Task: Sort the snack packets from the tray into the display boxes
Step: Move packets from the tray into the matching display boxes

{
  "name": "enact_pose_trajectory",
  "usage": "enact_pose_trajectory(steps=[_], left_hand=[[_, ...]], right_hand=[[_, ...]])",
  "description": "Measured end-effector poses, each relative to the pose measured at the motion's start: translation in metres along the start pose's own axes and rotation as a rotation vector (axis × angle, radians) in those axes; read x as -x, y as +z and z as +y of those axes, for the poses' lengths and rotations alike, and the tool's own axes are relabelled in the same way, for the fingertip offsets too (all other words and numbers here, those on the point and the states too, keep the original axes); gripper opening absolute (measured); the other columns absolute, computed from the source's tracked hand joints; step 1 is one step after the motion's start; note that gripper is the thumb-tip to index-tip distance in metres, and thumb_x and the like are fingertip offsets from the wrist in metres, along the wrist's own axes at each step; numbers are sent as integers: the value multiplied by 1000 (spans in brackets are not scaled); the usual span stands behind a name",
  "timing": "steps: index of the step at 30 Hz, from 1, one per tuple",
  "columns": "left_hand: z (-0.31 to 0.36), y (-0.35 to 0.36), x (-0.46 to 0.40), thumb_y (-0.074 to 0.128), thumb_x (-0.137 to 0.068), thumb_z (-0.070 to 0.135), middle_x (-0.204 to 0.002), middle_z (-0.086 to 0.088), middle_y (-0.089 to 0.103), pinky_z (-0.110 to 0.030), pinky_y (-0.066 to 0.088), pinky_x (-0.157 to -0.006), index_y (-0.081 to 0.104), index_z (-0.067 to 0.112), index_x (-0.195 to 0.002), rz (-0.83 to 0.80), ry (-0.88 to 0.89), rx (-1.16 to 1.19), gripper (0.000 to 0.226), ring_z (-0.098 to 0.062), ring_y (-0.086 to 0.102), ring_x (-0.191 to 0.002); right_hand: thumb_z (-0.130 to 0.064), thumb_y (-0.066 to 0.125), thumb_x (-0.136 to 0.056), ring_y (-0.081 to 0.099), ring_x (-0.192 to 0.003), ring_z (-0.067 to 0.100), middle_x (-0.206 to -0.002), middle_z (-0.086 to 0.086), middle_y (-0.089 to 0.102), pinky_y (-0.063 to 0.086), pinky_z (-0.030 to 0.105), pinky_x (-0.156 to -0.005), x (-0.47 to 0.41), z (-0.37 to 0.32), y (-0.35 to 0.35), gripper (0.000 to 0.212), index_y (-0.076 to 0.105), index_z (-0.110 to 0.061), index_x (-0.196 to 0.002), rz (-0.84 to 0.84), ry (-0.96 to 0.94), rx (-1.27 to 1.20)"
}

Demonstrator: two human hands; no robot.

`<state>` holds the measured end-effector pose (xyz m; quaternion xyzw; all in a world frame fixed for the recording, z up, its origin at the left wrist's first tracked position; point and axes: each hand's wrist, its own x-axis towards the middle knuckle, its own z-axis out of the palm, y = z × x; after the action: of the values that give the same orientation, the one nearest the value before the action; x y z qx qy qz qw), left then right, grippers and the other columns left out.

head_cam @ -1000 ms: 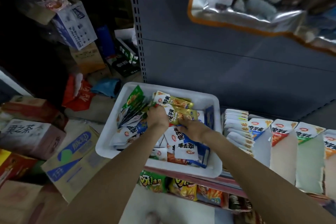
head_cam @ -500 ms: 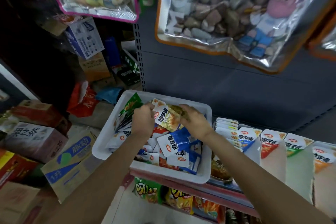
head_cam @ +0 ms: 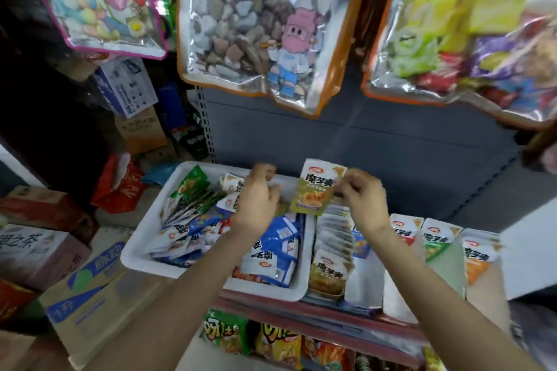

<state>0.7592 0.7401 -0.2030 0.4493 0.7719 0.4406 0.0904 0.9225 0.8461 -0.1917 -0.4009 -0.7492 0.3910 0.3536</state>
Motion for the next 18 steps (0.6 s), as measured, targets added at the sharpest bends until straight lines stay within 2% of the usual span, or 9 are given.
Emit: enact_pose_trajectory(steps=[1, 3, 5, 7, 9, 13, 15, 18], left_hand=[[2, 12, 3, 49, -91, 2, -114, -10, 59, -30, 42, -87, 50, 6, -118, -45, 10, -74, 27, -25, 55, -105], [7, 35, 11, 45, -92, 3, -119, -11, 55, -29, 36, -93, 52, 7, -119, -236, 73, -209, 28, -26, 51, -112], [13, 55, 18, 42, -95, 10, -134, -8, 47, -29, 29, -104, 48, 12, -130, -445, 149, -290, 35, -23, 42, -124], [14, 67, 21, 39, -98, 19, -145, -4, 38, -31, 25, -110, 40, 18, -140, -548, 166, -344, 41, -22, 32, -133], [13, 73, 24, 38, -99, 24, -148, -1, 34, -30, 25, -109, 37, 19, -142, -566, 160, -374, 43, -20, 30, -135], [13, 70, 32, 43, -96, 21, -136, -1, 43, -26, 24, -102, 48, 17, -131, -483, 233, -378, 36, -17, 36, -125], [12, 66, 35, 45, -95, 19, -131, -1, 45, -26, 26, -102, 53, 16, -125, -479, 227, -322, 31, -17, 36, -123], [11, 61, 39, 47, -95, 17, -127, 0, 49, -30, 32, -103, 56, 17, -122, -504, 196, -262, 29, -16, 40, -122]], right_hand=[[-4, 56, -89, 66, -70, 21, -63, -8, 61, 55, 44, -69, 1, 5, -12, 22, 56, -8, -68, 46, 41, -44], [-7, 57, -89, 68, -76, 29, -68, -3, 64, 56, 53, -73, 3, 14, -32, 22, 57, -13, -68, 118, 104, -107], [-13, 59, -88, 68, -79, 30, -71, 0, 65, 54, 56, -75, 4, 21, -47, 24, 58, -22, -66, 152, 108, -117], [-17, 60, -87, 68, -81, 29, -74, 3, 66, 54, 56, -76, 6, 23, -55, 26, 57, -27, -64, 157, 90, -107], [-12, 58, -90, 68, -83, 27, -77, 6, 66, 56, 53, -78, 8, 24, -61, 29, 56, -27, -65, 168, 92, -139], [-2, 54, -92, 69, -85, 21, -79, 5, 66, 57, 40, -80, 9, 25, -66, 27, 56, -15, -69, 158, 97, -225], [-3, 54, -92, 69, -88, 22, -83, 7, 68, 57, 39, -81, 8, 27, -64, 22, 56, -10, -72, 116, 101, -225], [-4, 54, -92, 69, -86, 24, -82, 7, 68, 57, 42, -80, 8, 32, -59, 25, 55, -15, -70, 65, 107, -185]])
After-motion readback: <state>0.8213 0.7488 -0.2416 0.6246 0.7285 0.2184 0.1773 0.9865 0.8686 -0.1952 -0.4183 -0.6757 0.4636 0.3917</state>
